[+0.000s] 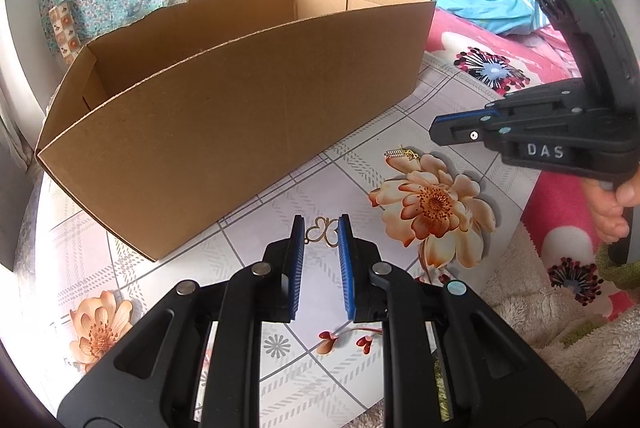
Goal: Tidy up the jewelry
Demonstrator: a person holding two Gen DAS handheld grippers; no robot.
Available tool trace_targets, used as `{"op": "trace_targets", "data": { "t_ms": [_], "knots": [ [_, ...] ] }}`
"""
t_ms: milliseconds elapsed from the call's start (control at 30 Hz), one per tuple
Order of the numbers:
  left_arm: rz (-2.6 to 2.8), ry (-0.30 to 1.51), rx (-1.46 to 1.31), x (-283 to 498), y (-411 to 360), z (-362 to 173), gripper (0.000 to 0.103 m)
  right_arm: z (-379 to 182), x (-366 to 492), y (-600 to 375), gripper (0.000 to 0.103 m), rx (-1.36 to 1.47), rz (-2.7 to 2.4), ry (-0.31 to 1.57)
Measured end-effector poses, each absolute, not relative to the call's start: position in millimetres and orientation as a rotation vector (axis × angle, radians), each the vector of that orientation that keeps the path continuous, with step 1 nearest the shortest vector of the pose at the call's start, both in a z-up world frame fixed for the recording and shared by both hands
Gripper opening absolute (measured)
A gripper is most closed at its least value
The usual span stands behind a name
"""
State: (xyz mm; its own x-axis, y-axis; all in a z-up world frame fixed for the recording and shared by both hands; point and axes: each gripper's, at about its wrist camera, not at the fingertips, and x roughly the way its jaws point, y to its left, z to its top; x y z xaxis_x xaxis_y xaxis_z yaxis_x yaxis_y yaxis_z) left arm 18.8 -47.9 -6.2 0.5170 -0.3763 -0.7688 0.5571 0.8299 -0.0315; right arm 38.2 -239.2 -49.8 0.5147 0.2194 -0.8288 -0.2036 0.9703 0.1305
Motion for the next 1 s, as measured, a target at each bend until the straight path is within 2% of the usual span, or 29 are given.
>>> {"op": "trace_targets", "data": {
  "t_ms": [133, 167, 267, 300, 433, 467, 500, 533, 733, 1000],
  "knots": [
    [-0.573, 0.856, 0.227, 17, -47, -6, 0.015, -44, 36, -242, 0.003, 0.025, 0.250, 0.980],
    [-0.576, 0.854, 0.227, 17, -46, -5, 0.015, -46, 38, -240, 0.006, 0.015, 0.254, 0.986],
    [-0.578, 0.848, 0.224, 15, -45, -4, 0.015, -53, 44, -232, 0.022, -0.043, 0.245, 1.010],
    [-0.578, 0.847, 0.223, 15, -44, -3, 0.016, -57, 46, -229, 0.022, -0.064, 0.244, 1.015],
    [-0.572, 0.848, 0.214, 16, -41, -2, 0.015, -72, 53, -224, 0.022, -0.114, 0.240, 1.050],
    [-0.571, 0.848, 0.212, 16, -40, -2, 0.015, -74, 53, -225, 0.019, -0.108, 0.244, 1.053],
    [-0.571, 0.848, 0.210, 16, -40, -2, 0.015, -75, 55, -226, 0.007, -0.093, 0.257, 1.056],
    [-0.570, 0.848, 0.208, 16, -40, -2, 0.015, -74, 55, -228, 0.005, -0.079, 0.268, 1.063],
    [-0.571, 0.848, 0.204, 17, -37, -3, 0.016, -67, 49, -244, 0.003, 0.022, 0.270, 1.064],
    [-0.610, 0.808, 0.160, 13, -28, 13, 0.016, -19, 29, -258, 0.003, 0.146, 0.304, 0.954]
  ]
}}
